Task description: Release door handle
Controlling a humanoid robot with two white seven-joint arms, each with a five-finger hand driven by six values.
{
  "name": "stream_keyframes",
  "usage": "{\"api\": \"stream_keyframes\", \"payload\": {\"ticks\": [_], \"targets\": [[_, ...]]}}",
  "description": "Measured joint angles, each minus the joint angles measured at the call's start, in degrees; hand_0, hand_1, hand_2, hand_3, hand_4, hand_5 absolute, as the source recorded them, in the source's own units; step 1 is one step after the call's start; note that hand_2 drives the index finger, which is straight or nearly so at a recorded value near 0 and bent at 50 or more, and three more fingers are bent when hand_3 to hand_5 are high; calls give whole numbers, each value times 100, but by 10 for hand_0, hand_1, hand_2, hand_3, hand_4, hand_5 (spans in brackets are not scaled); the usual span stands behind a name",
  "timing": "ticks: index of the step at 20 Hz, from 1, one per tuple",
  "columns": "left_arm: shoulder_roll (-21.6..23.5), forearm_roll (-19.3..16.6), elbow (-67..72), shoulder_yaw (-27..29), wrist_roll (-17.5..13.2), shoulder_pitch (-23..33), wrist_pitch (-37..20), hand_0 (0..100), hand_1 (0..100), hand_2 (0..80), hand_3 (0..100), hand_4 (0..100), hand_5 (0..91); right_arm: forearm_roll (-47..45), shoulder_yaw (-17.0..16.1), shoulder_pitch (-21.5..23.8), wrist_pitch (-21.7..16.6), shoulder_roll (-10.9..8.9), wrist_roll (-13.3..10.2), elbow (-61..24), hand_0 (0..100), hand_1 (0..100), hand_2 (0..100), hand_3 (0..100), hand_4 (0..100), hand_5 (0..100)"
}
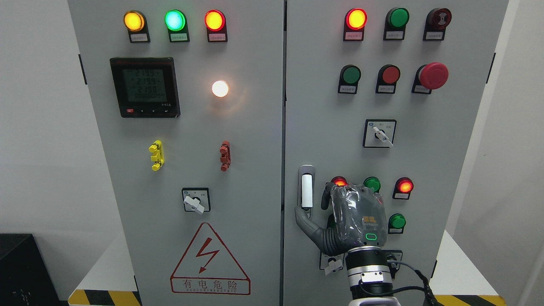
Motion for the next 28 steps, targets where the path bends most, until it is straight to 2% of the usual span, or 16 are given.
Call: {"api": "stream_keyframes", "payload": {"ticks": [7,21,28], "targets": [[0,0,0,0,1,0,1,0,0,44,107,4,0,-4,20,-7,0,4,0,0,248,360,696,965,759,684],[-1,0,0,0,1,0,2,0,0,45,104,4,0,-6,37,-1,-12,8,7,0,360,359,697,965,761,685],[-1,0,0,0,1,0,2,0,0,44,104,3,0,-6,36,28,-18,9,26,-8,366,373,695,965,762,685]]}}
